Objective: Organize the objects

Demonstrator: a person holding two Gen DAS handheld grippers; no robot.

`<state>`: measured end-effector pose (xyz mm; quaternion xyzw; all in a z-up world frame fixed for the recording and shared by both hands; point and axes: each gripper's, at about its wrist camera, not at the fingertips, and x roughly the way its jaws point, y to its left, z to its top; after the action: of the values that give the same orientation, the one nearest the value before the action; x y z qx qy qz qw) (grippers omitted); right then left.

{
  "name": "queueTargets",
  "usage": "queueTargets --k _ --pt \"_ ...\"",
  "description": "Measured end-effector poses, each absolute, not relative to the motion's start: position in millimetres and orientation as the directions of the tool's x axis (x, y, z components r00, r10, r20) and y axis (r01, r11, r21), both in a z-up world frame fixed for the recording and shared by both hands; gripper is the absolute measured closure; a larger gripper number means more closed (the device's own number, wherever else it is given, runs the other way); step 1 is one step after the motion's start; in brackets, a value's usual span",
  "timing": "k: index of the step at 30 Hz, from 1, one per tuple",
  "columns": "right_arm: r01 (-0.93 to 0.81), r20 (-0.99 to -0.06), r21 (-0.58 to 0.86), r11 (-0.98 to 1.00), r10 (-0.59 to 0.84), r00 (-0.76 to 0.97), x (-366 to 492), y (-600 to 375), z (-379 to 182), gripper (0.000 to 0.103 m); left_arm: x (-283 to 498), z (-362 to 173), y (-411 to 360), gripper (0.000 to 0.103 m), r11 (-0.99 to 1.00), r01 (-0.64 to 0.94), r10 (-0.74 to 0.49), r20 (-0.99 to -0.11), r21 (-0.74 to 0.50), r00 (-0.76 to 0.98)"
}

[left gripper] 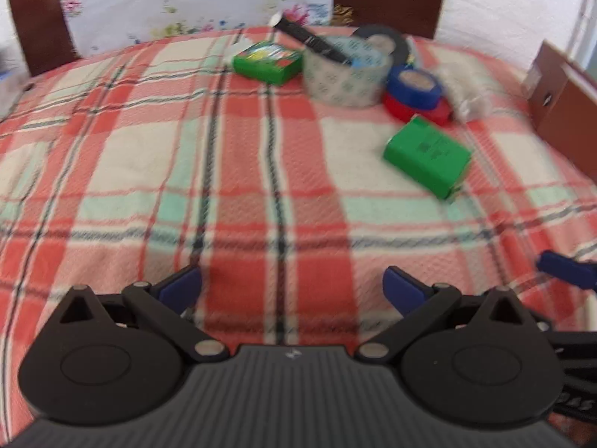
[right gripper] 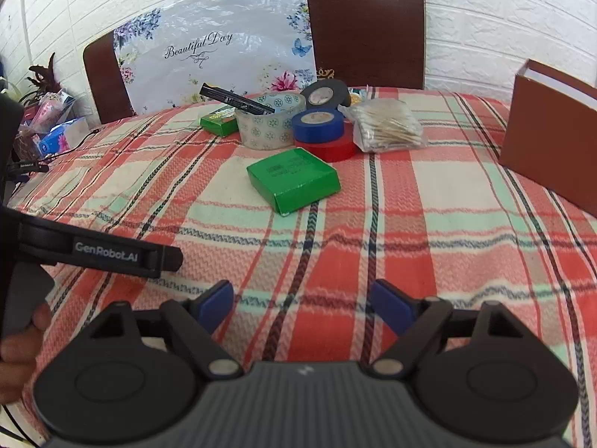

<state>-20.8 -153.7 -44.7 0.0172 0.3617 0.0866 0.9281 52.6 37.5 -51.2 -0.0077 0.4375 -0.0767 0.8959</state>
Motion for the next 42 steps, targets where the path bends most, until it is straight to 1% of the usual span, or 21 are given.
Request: queueTargets --k 2,4,6,10,12,13,14,15,16,17,18,20,22,25,29,32,34,36,40,41,42 --pt "-0.179 -0.654 0.071 0.981 0.181 0.734 -14 -152 -42 0.022 63 -37 38 0.000 0.975 0.175 -0.219 -0.749 -0.139 0.626" --pt "-0.220 -0.640 0.049 0.974 0.200 0.742 -5 -151 -39 0.024 75 -24 28 0.000 0.967 0.225 -0.238 -0.714 -0.116 0.658" --pt "-0.250 -0.624 0.022 0.968 0.208 0.753 7 -149 -37 0.024 90 -20 18 0.000 0.949 0.288 -0.296 -0.689 -0.131 0.662" --pt "-0.288 -0.645 0.053 0.956 0.253 0.721 43 -148 -40 0.024 120 -27 -3 0.000 0.913 0.377 -0.377 -0.665 -0.153 0.644" --pt "-0.296 -0.652 0.047 0.954 0.254 0.715 61 -145 -44 0.024 132 -35 -10 0.000 0.899 0.411 -0.397 -0.676 -0.150 0.621" --pt "-0.307 -0.658 0.047 0.951 0.260 0.706 69 -144 -46 0.024 137 -40 -13 0.003 0.893 0.421 -0.406 -0.693 -0.160 0.597" --pt "-0.318 -0.666 0.048 0.947 0.268 0.696 76 -142 -48 0.024 141 -47 -16 0.022 0.879 0.439 -0.428 -0.713 -0.186 0.555" --pt "-0.330 -0.671 0.044 0.943 0.273 0.690 83 -140 -51 0.025 143 -54 -17 0.030 0.859 0.458 -0.461 -0.731 -0.227 0.503" --pt "-0.339 -0.665 0.035 0.940 0.275 0.695 85 -139 -52 0.027 139 -55 -18 0.034 0.853 0.462 -0.480 -0.715 -0.244 0.509" --pt "-0.342 -0.662 0.024 0.939 0.272 0.699 85 -139 -53 0.033 134 -52 -20 0.037 0.850 0.473 -0.481 -0.710 -0.234 0.514" --pt "-0.346 -0.655 0.028 0.938 0.279 0.703 83 -140 -52 0.036 128 -48 -25 0.041 0.852 0.480 -0.471 -0.710 -0.211 0.524" --pt "-0.342 -0.640 0.045 0.939 0.290 0.711 74 -149 -49 0.036 116 -34 -35 0.043 0.844 0.501 -0.475 -0.700 -0.192 0.533" --pt "-0.324 -0.607 0.028 0.946 0.273 0.746 58 -160 -41 0.036 106 -15 -51 0.043 0.824 0.537 -0.501 -0.674 -0.180 0.544" --pt "-0.250 -0.498 -0.075 0.965 0.181 0.848 33 -185 -16 0.036 100 21 -92 0.043 0.784 0.601 -0.558 -0.599 -0.154 0.574" --pt "-0.085 -0.356 -0.135 0.987 0.032 0.934 18 -244 18 0.036 109 58 -167 0.043 0.710 0.692 -0.644 -0.515 -0.127 0.566" --pt "0.044 -0.301 -0.158 0.986 -0.091 0.949 19 -298 33 0.036 121 64 -227 0.043 0.660 0.744 -0.690 -0.481 -0.109 0.541" --pt "0.105 -0.296 -0.138 0.985 -0.142 0.945 25 -331 38 0.036 136 59 -261 0.043 0.644 0.756 -0.703 -0.480 -0.117 0.525" --pt "0.150 -0.317 -0.119 0.981 -0.181 0.931 35 -362 38 0.036 150 51 -289 0.043 0.636 0.758 -0.707 -0.500 -0.143 0.500" --pt "0.194 -0.410 -0.057 0.979 -0.200 0.890 56 -406 24 0.035 173 31 -317 0.036 0.675 0.714 -0.665 -0.570 -0.183 0.483" --pt "0.190 -0.444 -0.045 0.981 -0.190 0.876 61 -412 19 0.032 175 30 -319 0.030 0.691 0.698 -0.652 -0.578 -0.187 0.491" --pt "0.191 -0.447 -0.032 0.981 -0.185 0.875 61 -418 17 0.021 178 29 -317 0.025 0.709 0.680 -0.640 -0.575 -0.186 0.510"
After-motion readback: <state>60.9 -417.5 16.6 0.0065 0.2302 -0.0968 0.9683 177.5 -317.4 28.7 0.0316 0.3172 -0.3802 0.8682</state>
